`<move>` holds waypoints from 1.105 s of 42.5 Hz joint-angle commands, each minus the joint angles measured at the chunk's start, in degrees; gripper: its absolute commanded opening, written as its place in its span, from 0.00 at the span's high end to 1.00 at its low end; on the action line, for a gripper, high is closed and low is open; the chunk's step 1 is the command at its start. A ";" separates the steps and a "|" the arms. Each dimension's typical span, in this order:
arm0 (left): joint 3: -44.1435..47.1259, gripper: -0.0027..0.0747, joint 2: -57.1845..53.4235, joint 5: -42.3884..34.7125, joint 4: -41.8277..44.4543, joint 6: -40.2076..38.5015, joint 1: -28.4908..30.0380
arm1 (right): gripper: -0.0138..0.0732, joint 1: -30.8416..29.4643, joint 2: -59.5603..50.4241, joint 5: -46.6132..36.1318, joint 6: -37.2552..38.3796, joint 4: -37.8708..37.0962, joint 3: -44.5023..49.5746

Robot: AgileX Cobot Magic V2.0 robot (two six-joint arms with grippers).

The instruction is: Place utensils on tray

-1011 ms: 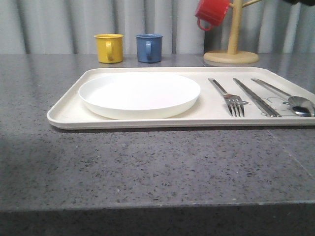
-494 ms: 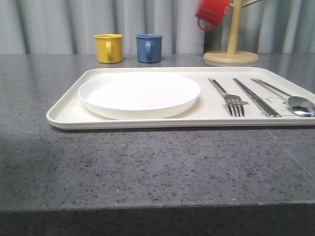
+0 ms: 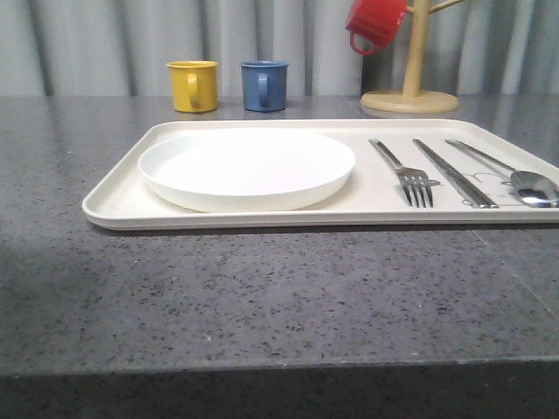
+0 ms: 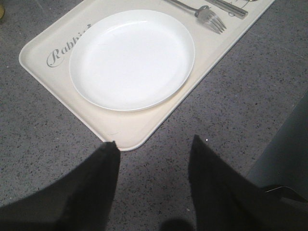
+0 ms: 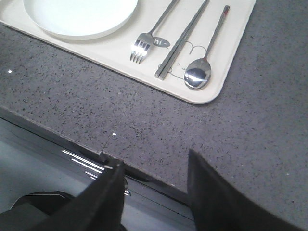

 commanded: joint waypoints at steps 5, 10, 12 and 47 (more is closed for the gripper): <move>-1.55 0.92 -0.27 -4.39 -0.06 -0.69 -0.52 | 0.78 -0.02 0.38 -3.45 -0.55 -0.33 -1.11; -1.55 0.99 -0.27 -4.39 -0.06 -0.69 -0.52 | 0.92 -0.02 0.38 -3.45 -0.55 -0.33 -1.11; -1.55 0.99 -0.27 -4.39 -0.06 -0.69 -0.52 | 0.91 -0.02 0.38 -3.45 -0.55 -0.33 -1.11; -1.04 0.99 -3.62 -4.42 1.69 -0.69 4.34 | 0.92 -0.02 0.38 -3.02 -0.55 0.27 -1.11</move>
